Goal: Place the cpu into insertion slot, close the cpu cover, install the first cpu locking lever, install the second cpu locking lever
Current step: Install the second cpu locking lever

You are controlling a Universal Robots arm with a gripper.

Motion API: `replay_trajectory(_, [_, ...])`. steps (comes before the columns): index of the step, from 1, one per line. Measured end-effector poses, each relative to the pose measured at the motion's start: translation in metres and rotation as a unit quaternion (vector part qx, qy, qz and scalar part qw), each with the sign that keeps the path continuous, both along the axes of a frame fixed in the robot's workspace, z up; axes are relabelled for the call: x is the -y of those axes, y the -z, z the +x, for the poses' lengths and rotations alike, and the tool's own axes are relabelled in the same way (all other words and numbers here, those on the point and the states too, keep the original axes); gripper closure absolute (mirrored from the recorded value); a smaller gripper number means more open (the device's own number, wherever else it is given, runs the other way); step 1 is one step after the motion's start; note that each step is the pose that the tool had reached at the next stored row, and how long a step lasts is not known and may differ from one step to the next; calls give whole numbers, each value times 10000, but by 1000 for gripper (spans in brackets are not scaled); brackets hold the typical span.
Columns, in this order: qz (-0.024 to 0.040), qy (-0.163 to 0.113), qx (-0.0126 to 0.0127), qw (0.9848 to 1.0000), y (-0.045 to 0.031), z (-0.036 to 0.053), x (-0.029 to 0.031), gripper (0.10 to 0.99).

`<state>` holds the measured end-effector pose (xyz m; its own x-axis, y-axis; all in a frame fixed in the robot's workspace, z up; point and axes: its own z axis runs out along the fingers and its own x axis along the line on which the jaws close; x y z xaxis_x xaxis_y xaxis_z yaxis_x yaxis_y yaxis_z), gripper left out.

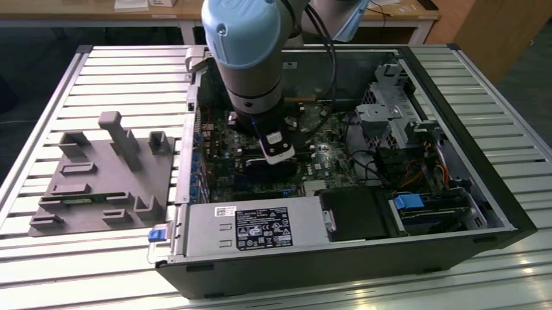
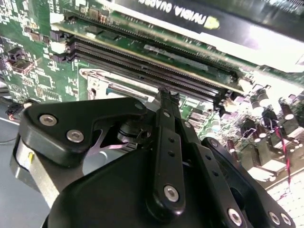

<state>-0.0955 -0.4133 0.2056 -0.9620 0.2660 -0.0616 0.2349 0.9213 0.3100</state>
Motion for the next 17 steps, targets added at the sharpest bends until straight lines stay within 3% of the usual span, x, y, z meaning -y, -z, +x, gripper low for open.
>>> replay_trajectory(3, [15,-14,0,10000,10,-13,13,984])
replay_trajectory(9, [103,-61,0,9999,62,-51,13,984])
replay_trajectory(17, [138,-128,0,9998,114,-68,6,984])
